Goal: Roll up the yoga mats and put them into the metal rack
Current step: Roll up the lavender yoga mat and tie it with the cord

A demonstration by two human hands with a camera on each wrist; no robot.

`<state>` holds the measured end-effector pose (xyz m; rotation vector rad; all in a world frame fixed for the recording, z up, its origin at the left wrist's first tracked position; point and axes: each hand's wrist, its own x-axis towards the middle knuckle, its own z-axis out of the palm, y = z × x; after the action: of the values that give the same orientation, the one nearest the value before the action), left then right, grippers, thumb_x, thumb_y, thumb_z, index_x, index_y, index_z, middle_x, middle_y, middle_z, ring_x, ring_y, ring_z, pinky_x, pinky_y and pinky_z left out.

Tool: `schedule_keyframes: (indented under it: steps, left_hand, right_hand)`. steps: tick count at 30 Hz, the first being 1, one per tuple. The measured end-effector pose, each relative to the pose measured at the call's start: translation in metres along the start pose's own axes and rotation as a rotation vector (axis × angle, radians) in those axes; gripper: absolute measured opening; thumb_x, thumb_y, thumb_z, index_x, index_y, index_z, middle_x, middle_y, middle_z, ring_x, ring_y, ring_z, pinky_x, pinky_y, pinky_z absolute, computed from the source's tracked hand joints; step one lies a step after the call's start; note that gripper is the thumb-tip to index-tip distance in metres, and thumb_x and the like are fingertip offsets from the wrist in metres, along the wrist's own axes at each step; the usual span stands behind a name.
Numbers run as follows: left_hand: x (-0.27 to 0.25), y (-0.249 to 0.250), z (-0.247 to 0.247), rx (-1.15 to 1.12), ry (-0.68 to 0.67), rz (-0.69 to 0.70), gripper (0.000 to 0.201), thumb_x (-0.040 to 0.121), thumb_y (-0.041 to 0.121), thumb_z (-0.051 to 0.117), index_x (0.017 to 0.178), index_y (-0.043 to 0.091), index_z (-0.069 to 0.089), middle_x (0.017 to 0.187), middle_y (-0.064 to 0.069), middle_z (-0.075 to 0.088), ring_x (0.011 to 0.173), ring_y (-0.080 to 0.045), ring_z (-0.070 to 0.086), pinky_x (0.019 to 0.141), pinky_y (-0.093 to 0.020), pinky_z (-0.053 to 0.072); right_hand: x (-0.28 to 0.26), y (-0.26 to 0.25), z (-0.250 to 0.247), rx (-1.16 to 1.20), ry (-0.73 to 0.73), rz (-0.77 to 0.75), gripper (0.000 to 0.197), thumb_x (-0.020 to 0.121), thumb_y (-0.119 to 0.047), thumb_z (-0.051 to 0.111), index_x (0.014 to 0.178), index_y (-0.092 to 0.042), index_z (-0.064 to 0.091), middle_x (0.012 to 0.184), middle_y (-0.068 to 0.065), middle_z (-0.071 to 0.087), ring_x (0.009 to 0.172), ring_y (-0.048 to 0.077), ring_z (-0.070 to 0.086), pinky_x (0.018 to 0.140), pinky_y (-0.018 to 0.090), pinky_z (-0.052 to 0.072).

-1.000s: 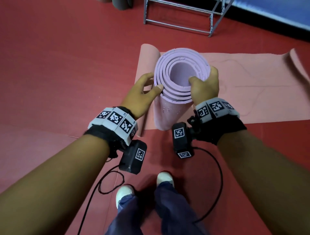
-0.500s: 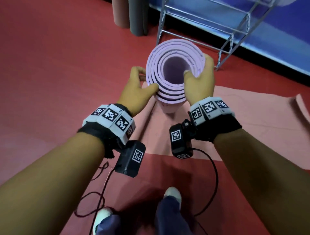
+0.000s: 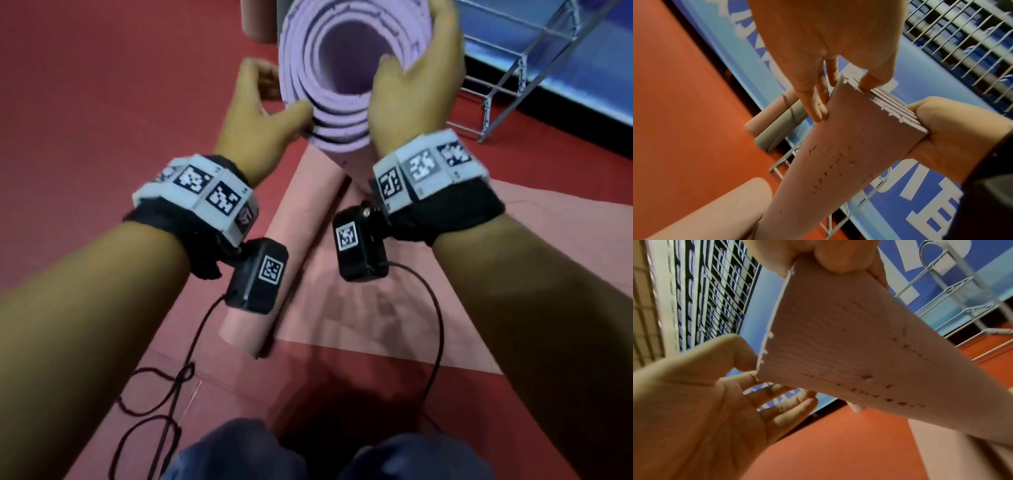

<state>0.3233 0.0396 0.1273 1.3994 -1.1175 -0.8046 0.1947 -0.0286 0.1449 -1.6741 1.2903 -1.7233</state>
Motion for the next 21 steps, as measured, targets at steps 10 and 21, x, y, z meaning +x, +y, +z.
schedule_keyframes:
  steps: [10,21]
  left_hand:
    - [0.004,-0.049,-0.006,0.06,-0.013,-0.009,0.046,0.073,0.01,0.069,0.101,0.009,0.032,0.103,-0.002,0.047,0.077,-0.002,0.05,0.062,-0.013,0.045]
    - [-0.061,-0.248,-0.049,0.254,-0.277,-0.375,0.034,0.086,-0.004,0.055,0.117,0.01,0.055,0.113,-0.007,0.059,0.097,-0.018,0.058,0.083,-0.032,0.049]
  right_hand:
    - [-0.02,0.04,0.017,-0.101,-0.217,-0.182,0.053,0.067,0.012,0.047,0.12,0.007,0.05,0.119,0.02,0.053,0.112,0.031,0.055,0.101,0.044,0.045]
    - [-0.161,0.15,0.036,-0.244,-0.685,-0.28,0.066,0.061,0.011,0.046,0.126,0.0,0.054,0.136,0.018,0.05,0.132,0.039,0.041,0.116,0.048,0.025]
